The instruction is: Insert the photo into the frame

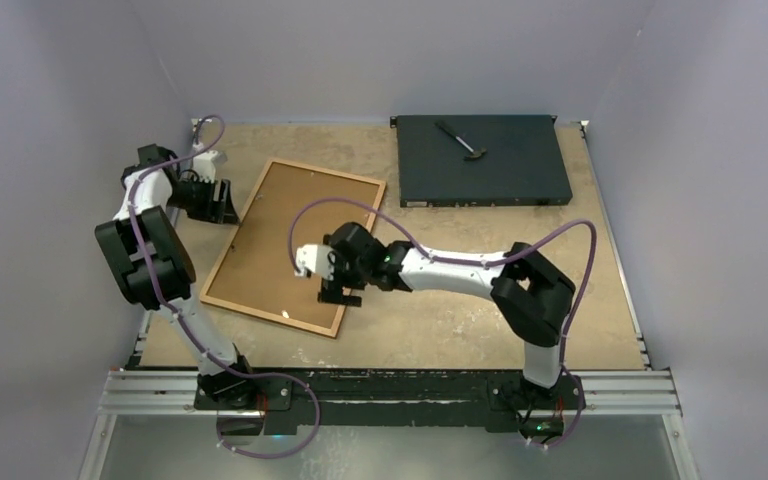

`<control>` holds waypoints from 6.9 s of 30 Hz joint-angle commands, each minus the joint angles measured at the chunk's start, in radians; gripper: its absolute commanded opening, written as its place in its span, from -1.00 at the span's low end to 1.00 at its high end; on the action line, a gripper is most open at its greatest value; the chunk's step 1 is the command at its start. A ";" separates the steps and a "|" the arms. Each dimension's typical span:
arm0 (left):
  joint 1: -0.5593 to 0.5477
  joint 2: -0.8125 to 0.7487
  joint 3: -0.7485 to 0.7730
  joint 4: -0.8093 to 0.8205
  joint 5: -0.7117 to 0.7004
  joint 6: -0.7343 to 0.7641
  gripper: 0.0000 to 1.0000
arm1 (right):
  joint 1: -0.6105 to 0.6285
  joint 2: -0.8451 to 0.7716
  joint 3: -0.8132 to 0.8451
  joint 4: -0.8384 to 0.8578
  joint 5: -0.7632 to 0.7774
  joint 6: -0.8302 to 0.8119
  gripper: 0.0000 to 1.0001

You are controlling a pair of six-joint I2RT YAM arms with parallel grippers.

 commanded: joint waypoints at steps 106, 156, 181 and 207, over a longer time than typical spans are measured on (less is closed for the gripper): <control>0.109 -0.485 -0.296 -0.493 0.216 0.951 0.50 | 0.012 0.026 0.094 0.283 -0.196 0.125 0.98; 0.109 -0.633 -0.395 -0.074 0.060 0.457 0.98 | 0.011 0.266 0.103 0.217 -0.257 -0.008 0.29; 0.109 -0.857 -0.771 -0.099 0.045 0.971 0.99 | 0.060 0.271 0.168 0.296 -0.300 0.264 -0.93; 0.109 -1.174 -1.035 0.210 0.048 1.259 0.88 | 0.005 0.274 0.411 0.221 -0.454 0.445 -1.00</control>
